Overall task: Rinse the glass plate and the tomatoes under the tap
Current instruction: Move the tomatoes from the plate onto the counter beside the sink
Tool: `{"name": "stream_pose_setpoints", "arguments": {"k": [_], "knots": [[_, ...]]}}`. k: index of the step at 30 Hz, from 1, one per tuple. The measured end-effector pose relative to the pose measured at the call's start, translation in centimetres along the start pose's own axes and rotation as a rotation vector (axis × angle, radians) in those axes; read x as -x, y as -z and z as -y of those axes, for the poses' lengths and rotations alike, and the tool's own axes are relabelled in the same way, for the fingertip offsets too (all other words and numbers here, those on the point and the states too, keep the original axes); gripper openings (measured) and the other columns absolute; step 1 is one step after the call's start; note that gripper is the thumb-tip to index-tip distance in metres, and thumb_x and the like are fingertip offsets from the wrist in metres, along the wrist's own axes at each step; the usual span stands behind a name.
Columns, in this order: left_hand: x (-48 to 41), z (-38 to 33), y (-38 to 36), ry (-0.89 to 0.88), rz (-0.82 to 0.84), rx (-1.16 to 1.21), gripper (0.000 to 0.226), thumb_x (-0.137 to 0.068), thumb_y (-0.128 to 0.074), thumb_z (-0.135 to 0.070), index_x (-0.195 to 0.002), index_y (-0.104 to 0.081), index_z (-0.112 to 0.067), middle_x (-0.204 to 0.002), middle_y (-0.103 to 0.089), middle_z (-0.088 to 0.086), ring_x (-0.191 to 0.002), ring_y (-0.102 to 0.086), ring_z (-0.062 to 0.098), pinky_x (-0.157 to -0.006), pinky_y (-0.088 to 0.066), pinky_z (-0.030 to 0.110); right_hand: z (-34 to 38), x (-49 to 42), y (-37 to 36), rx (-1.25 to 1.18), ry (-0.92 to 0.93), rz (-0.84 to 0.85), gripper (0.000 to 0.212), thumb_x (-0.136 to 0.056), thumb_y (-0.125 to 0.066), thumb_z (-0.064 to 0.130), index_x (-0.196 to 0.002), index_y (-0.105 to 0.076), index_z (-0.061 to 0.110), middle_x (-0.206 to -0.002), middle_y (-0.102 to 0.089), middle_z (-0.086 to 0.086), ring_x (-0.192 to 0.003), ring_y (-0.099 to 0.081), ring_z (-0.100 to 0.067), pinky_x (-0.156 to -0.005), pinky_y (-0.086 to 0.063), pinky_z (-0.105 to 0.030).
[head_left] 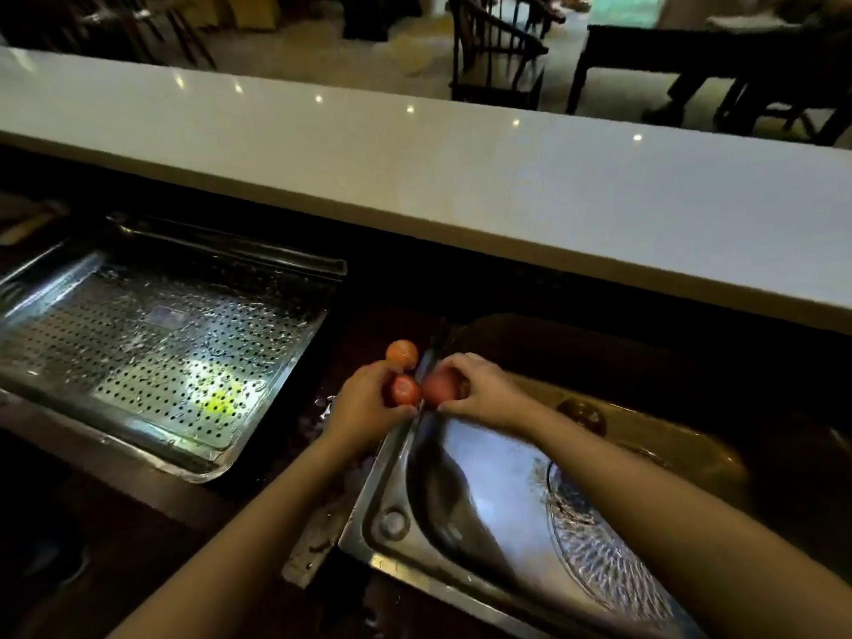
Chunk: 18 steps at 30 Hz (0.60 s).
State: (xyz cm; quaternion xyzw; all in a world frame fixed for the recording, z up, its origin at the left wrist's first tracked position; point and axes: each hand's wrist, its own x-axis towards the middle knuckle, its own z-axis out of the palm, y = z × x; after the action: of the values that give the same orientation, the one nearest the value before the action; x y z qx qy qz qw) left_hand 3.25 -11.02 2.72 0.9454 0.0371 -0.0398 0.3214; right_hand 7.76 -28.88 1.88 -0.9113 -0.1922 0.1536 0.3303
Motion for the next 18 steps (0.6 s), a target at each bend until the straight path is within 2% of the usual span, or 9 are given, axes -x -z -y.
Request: {"name": "stream_pose_setpoints", "arguments": {"k": [5, 11, 14, 18], "knots": [[1.4, 4.2, 1.3, 0.136, -0.042, -0.01, 0.056, -0.066, -0.079, -0.025, -0.118, -0.058, -0.017, -0.109, -0.063, 0.008, -0.097, -0.06, 0.024, -0.083, -0.049, 0.033, 2.7, -2.2, -3.6, 0.004, 0.06, 0.058, 0.051, -0.076, -0.073, 0.023, -0.122, -0.053, 0.013, -0.113, -0.049, -0.009, -0.105, -0.052, -0.024, -0.083, -0.04, -0.026], [2.0, 8.0, 1.8, 0.246, -0.09, 0.023, 0.055, -0.065, -0.081, -0.026, -0.115, -0.06, -0.018, -0.11, -0.065, 0.006, -0.097, -0.062, 0.022, -0.085, -0.049, 0.031, 4.2, -3.4, -7.2, 0.102, 0.082, 0.059, 0.055, -0.077, -0.071, 0.03, -0.125, -0.05, 0.014, -0.123, -0.052, -0.009, -0.108, -0.053, -0.024, -0.087, -0.043, -0.033], [2.4, 9.5, 1.5, 0.281, -0.102, 0.046, 0.054, -0.064, -0.082, -0.025, -0.114, -0.061, -0.016, -0.108, -0.066, 0.007, -0.096, -0.061, 0.022, -0.08, -0.044, 0.026, 4.6, -3.7, -8.4, 0.137, 0.074, 0.05, 0.056, -0.078, -0.069, 0.032, -0.127, -0.049, 0.014, -0.126, -0.051, -0.008, -0.111, -0.052, -0.025, -0.089, -0.045, -0.036], [2.1, 10.2, 1.2, 0.297, -0.12, 0.087, 0.053, -0.065, -0.082, -0.023, -0.113, -0.061, -0.014, -0.108, -0.067, 0.008, -0.098, -0.061, 0.023, -0.08, -0.041, 0.023, 4.8, -4.2, -9.2, 0.107, 0.045, 0.017, 0.055, -0.077, -0.071, 0.034, -0.124, -0.05, 0.013, -0.123, -0.052, -0.009, -0.103, -0.056, -0.027, -0.084, -0.045, -0.035]]}}
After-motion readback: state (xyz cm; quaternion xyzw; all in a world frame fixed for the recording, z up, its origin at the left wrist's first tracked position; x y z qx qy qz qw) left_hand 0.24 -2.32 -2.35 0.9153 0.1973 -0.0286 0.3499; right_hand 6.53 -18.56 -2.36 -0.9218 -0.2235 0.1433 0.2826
